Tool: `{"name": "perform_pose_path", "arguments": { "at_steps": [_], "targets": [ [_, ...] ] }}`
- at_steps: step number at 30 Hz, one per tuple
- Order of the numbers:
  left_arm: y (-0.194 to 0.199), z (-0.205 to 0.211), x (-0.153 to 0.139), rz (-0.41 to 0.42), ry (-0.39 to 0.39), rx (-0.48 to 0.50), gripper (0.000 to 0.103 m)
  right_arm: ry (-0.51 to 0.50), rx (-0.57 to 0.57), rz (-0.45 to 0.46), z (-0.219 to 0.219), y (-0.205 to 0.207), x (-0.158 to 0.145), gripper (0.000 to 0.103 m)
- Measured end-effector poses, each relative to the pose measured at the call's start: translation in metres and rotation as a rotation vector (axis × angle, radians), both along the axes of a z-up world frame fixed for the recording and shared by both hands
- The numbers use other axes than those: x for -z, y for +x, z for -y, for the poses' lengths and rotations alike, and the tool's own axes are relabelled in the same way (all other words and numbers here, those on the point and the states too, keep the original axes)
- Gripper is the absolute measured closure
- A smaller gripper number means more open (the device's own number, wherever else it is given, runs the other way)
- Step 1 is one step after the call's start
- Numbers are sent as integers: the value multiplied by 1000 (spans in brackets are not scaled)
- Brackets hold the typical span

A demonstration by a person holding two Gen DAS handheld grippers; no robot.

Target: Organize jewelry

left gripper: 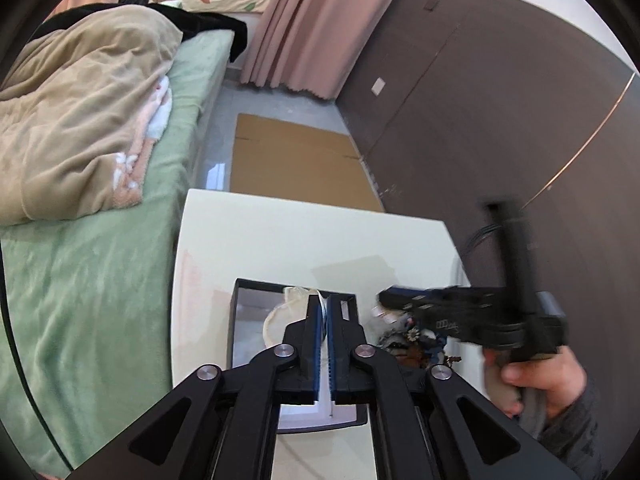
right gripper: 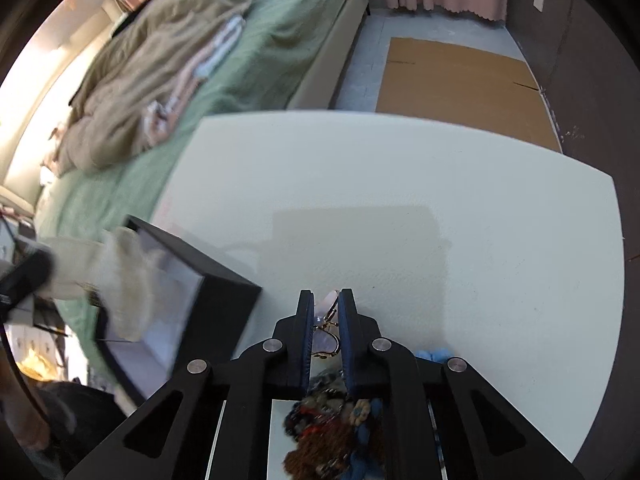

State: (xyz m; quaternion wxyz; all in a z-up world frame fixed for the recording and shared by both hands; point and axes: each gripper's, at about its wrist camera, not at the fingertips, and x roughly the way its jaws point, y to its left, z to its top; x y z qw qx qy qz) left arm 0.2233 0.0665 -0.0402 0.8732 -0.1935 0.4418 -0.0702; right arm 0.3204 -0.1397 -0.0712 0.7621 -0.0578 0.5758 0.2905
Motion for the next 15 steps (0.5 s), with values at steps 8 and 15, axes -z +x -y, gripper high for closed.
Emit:
{"name": "perform_pose_path", "arguments": {
  "at_steps": [8, 15],
  "targets": [
    [-15, -15, -17, 69, -17, -82, 18, 208, -6, 53, 2, -20, -52, 89],
    [-22, -28, -26, 90, 47, -136, 18, 336, -66, 55, -21, -33, -66, 89]
  ]
}}
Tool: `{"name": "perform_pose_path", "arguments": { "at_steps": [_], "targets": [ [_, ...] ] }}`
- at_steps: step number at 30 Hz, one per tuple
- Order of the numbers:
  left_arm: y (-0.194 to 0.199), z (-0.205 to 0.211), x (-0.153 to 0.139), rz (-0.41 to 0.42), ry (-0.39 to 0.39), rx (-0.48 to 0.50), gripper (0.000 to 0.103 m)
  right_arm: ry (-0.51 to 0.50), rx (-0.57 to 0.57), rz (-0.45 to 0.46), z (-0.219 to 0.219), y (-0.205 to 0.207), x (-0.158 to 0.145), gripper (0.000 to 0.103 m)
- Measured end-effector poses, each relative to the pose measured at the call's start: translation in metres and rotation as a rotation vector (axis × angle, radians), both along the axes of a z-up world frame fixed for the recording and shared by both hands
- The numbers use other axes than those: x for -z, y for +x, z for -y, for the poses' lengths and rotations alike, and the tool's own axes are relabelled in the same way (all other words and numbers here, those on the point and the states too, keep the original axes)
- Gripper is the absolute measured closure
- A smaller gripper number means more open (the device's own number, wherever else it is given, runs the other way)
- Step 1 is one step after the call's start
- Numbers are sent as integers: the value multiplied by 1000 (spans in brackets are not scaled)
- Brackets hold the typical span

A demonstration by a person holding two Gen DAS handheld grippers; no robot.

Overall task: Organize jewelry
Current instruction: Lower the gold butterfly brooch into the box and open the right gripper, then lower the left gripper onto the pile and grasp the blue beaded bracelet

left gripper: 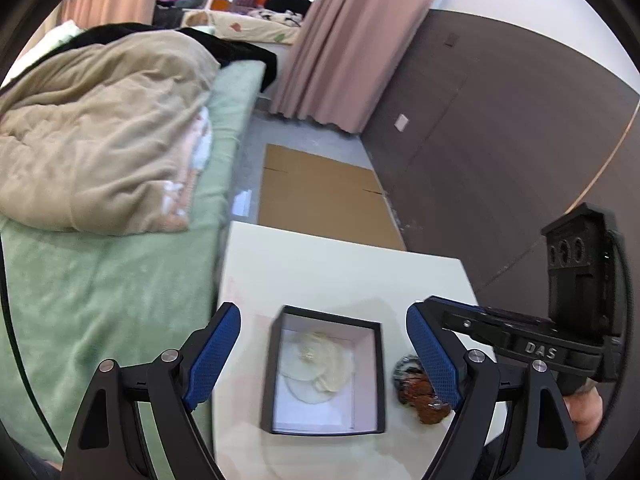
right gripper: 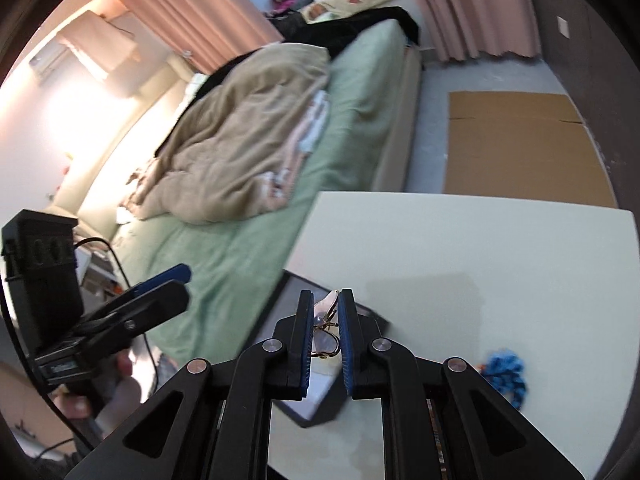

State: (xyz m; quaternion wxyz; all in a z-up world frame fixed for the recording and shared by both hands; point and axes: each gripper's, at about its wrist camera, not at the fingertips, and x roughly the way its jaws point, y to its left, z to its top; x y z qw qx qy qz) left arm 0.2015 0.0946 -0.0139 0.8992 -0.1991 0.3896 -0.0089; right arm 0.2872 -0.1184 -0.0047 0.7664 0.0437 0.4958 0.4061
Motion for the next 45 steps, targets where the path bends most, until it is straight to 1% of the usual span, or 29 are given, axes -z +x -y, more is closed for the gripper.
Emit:
{"name": "perform_pose_path", "arguments": {
  "at_steps": [5, 6, 7, 8, 9, 10, 13, 16, 18, 20, 24, 31, 34, 39, 42, 45],
  "targets": [
    [-4, -7, -3, 6, 12, -11, 18, 57, -28, 7, -10, -7, -2, 89],
    [-5, -6, -3, 7, 19, -10, 18, 60, -38, -1, -13, -8, -2, 84],
    [-5, -6, -4, 9, 24, -8, 18, 62, -49, -24, -15, -8, 0, 76],
    [-6, -5, -4, 11, 25, -6, 18, 63, -50, -37, -16, -8, 2, 49],
    [-7, -5, -4, 14, 24, -5, 18, 64, -40, -41, -14, -8, 2, 27],
    [-9, -5, -4, 16, 23, -4, 18, 63, -21, -24, -12, -10, 0, 22],
    [-11, -3, -5, 26, 26, -4, 14, 51, 13, -22, -1, -13, -4, 21],
    [-13, 1, -8, 41, 26, 3, 10, -4, 67, 5, 13, -18, -10, 18],
    [-14, 7, -10, 48, 28, 17, 7, -16, 87, 11, 22, -22, -15, 6],
    [-13, 14, -12, 53, 34, 31, 4, -24, 113, 23, 33, -24, -20, 5],
    [-10, 29, -13, 56, 42, 61, 2, -40, 175, 51, 58, -29, -26, 2],
    [-3, 61, -10, 55, 50, 143, 2, -68, 316, 48, 111, -39, -24, 1],
    [-1, 74, -8, 50, 69, 160, 2, -53, 377, 47, 132, -44, -25, 1],
    [6, 97, 0, 34, 61, 218, 2, -38, 471, 27, 161, -52, -21, 1],
    [11, 110, 5, 23, 51, 252, 5, -24, 523, 1, 177, -57, -14, 1],
    [18, 127, 13, -4, 54, 292, 14, -27, 557, -23, 186, -62, -5, 2]
  ]
}}
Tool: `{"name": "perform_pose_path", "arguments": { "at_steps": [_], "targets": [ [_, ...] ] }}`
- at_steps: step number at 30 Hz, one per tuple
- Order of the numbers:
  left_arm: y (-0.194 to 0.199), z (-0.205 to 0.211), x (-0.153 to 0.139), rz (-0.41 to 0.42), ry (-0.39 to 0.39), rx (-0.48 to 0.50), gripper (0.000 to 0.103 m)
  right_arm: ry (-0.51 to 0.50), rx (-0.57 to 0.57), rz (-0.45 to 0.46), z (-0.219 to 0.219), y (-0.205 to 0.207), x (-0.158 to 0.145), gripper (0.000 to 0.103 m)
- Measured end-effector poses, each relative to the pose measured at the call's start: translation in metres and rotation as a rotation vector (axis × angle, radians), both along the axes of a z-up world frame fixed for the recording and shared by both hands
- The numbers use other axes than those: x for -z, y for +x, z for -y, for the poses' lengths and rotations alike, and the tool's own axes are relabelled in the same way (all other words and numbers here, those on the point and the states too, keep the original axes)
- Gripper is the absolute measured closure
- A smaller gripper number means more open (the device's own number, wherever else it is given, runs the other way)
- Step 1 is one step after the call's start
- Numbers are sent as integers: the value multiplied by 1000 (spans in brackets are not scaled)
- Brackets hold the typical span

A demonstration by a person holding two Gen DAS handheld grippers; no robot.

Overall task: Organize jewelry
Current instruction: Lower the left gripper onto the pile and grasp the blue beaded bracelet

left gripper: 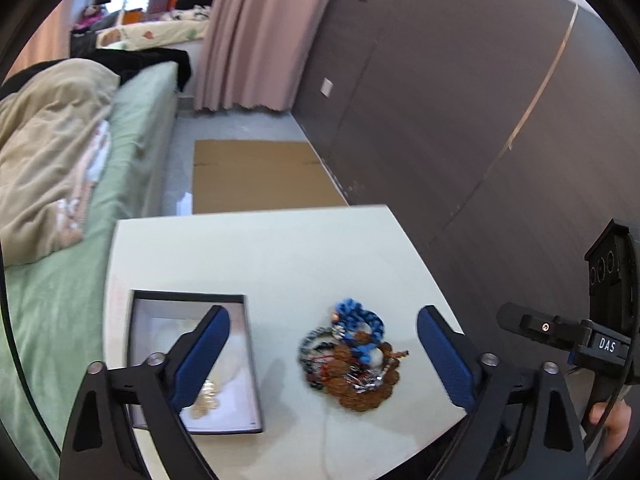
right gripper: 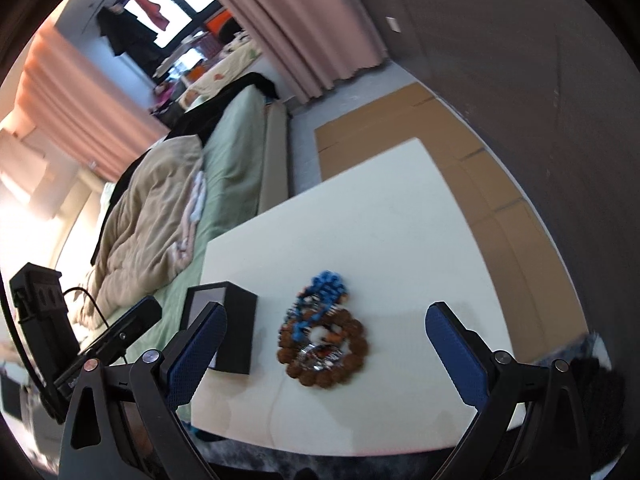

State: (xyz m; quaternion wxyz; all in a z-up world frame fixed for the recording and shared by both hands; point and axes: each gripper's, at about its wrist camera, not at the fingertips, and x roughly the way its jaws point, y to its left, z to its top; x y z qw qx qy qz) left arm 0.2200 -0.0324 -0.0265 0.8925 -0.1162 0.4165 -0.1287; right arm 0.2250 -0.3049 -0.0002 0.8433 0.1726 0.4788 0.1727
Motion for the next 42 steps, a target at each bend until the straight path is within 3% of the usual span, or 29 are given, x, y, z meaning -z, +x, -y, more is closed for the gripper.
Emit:
{"name": "perform_pose_path", "arguments": {
  "at_steps": [2, 4, 8, 13, 19, 22, 25, 27, 28, 29, 37, 42],
  "targets": [
    [5, 11, 7, -28, 1, 27, 24, 21, 20, -26, 6, -2, 9, 2],
    [10, 23, 16, -53, 8, 54, 28, 52, 36, -54, 13, -5, 18, 5],
    [16, 45, 29, -71, 47, 112, 36, 79, 103, -108, 31, -7, 34, 21],
    [21, 69, 47, -90, 121, 162, 48, 105, 144, -133, 50, -5, 40, 21],
    [36, 90, 69, -128, 181, 202, 49, 119, 176, -150, 58, -2, 49, 21],
    [41, 99, 78, -134, 236, 220, 57, 123, 194, -181, 61, 5, 57, 21],
    [45, 101, 85, -140, 250, 231, 58, 99, 198, -158, 62, 10, 53, 21],
    [48, 103, 88, -143, 266, 233, 71, 91, 200, -158, 62, 13, 54, 21],
    [50, 103, 90, -149, 270, 232, 86, 92, 199, -164, 63, 15, 56, 21],
    [51, 102, 91, -156, 266, 227, 90, 92, 198, -172, 62, 17, 58, 21],
    [48, 79, 67, -111, 147, 203, 91, 128, 138, -172, 47, 19, 59, 22],
    [45, 57, 48, -76, 95, 165, 92, 188, 72, -196, 25, 21, 63, 33]
  ]
}}
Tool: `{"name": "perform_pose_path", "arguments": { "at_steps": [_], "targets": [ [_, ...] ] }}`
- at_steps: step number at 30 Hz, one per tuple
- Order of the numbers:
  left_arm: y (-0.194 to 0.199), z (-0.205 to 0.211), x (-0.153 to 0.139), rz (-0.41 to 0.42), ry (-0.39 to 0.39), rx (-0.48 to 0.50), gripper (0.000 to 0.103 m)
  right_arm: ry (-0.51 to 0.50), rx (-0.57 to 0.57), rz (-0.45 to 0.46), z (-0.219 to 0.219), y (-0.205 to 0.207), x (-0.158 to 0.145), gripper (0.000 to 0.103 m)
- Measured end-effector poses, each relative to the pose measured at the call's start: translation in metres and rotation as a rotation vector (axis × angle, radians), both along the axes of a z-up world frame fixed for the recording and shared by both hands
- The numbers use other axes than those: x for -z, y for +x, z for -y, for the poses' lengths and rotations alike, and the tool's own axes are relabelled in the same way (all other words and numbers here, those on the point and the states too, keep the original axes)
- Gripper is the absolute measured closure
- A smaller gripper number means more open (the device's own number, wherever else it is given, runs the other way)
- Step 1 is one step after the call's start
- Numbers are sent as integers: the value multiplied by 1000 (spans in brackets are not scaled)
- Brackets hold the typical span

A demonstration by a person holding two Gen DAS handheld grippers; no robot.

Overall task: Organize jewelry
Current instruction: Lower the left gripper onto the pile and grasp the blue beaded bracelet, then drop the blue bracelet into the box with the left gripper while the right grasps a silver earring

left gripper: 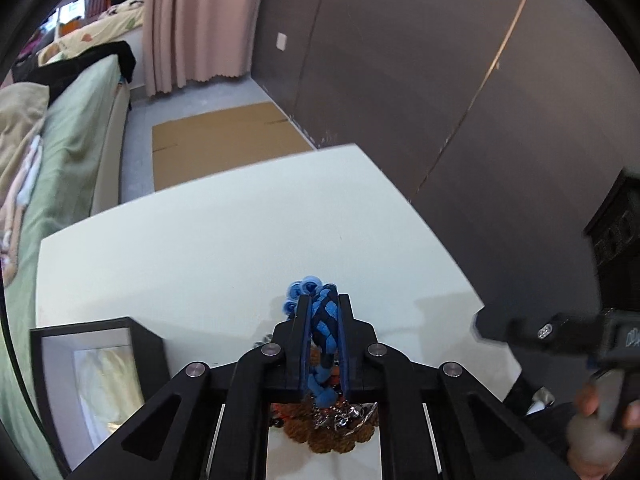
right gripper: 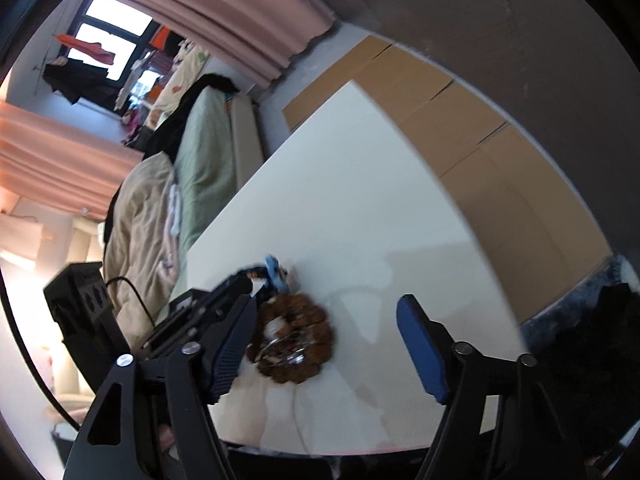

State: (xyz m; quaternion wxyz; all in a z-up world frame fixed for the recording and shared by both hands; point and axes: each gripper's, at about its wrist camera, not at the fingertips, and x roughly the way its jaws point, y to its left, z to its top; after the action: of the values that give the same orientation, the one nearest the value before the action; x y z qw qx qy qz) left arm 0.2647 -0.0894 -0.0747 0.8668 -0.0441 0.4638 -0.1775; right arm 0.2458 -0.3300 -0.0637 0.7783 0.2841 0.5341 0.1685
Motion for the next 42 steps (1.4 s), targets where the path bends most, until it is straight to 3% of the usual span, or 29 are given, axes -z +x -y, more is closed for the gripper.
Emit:
{"name": "perform_pose_path", "arguments": {
  "at_steps": [13, 19, 20, 23, 31, 42],
  "targets": [
    [-10, -42, -21, 30, -44, -73, 91, 70, -145, -88, -67, -3, 22, 55],
    [-19, -57, -27, 36, -58, -93, 91, 17, -149, -116, -82, -2, 35, 61],
    [-21, -60, -28, 38, -60, -96, 91, 1, -147, -118, -83, -1, 36, 63],
    [-24, -66, -31, 44, -65, -102, 91, 17, -156, -130, -85, -2, 40, 94],
    [-34, -85, -39, 58, -84, -130, 91, -1, -170, 35, -89, -11, 6, 98],
    [-56, -112, -56, 95, -102, -186, 91, 74, -179, 145, -89, -20, -19, 98]
  ]
}}
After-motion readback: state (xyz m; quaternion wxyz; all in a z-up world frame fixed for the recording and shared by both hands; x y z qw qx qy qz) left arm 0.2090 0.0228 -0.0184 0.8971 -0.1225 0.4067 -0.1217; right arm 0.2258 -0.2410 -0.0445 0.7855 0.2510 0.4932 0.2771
